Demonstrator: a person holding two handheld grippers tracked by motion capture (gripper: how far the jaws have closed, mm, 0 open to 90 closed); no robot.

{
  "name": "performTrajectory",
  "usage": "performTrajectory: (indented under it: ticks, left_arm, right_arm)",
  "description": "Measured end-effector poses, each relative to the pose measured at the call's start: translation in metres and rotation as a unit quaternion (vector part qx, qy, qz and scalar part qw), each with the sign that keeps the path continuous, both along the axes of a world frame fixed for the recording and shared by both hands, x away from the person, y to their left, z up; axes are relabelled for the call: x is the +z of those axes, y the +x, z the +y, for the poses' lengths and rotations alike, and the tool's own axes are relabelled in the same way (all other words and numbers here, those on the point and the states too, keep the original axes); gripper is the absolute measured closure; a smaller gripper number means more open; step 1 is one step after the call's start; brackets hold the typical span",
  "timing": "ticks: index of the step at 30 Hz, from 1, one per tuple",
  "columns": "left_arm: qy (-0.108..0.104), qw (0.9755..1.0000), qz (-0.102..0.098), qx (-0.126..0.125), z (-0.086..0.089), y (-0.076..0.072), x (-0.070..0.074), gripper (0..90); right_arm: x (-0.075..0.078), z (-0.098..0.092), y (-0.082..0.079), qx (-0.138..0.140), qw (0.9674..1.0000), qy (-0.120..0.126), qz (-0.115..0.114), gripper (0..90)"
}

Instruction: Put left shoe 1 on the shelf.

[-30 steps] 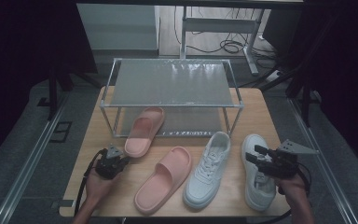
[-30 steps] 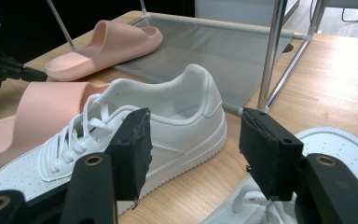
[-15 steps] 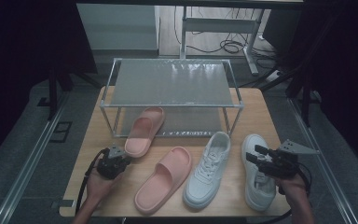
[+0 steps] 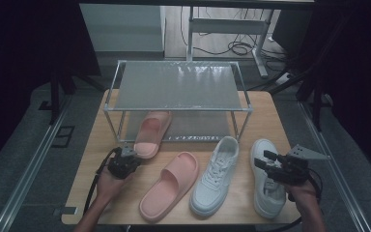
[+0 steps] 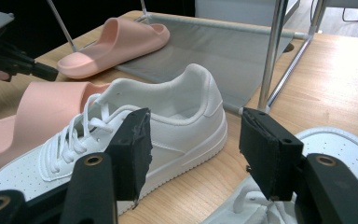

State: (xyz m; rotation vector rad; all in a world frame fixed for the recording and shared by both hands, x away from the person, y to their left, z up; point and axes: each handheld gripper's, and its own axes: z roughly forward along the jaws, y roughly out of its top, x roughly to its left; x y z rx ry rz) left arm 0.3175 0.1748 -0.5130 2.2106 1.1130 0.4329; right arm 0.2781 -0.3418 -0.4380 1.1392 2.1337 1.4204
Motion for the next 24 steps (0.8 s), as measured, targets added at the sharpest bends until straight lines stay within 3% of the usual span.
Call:
performTrajectory:
  ticks: [11, 24]
  left_arm:
    - [0.020, 0.9998, 0.002, -0.008, -0.016, 0.023, 0.001, 90.0]
    - [0.020, 0.9997, 0.010, -0.007, -0.032, 0.049, 0.000, 90.0]
  right_arm:
    - [-0.002, 0.000, 0.001, 0.000, 1.0000, 0.000, 0.003, 44.2]
    - [-0.002, -0.002, 0.002, -0.001, 1.0000, 0.001, 0.003, 44.1]
